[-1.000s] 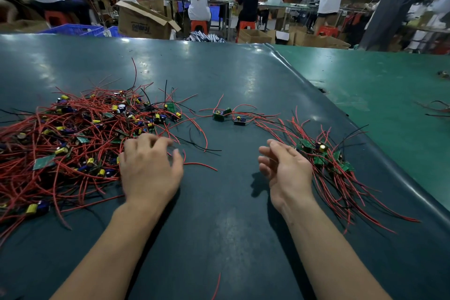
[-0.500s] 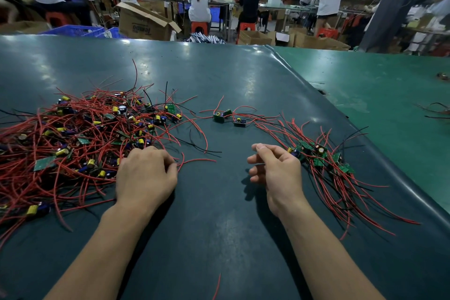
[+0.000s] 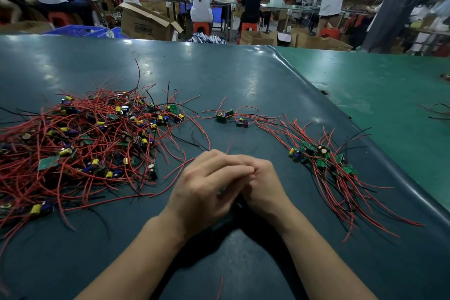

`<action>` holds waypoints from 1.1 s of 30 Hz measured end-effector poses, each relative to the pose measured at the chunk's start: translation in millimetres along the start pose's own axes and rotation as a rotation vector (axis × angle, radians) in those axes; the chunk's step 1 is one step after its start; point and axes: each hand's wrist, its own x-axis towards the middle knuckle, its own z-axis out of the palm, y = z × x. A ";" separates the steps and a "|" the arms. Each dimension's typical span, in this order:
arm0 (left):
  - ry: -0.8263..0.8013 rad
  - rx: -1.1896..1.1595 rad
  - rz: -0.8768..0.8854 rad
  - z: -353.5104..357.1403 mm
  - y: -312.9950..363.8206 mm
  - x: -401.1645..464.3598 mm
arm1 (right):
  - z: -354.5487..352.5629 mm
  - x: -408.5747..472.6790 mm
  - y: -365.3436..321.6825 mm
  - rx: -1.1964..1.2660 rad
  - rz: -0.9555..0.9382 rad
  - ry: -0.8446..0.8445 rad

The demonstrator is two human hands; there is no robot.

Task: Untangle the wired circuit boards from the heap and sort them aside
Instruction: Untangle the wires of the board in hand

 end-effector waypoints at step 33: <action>-0.257 -1.272 -1.260 -13.5 -4.2 3.6 | -27.3 9.3 -19.3 1.149 0.433 0.017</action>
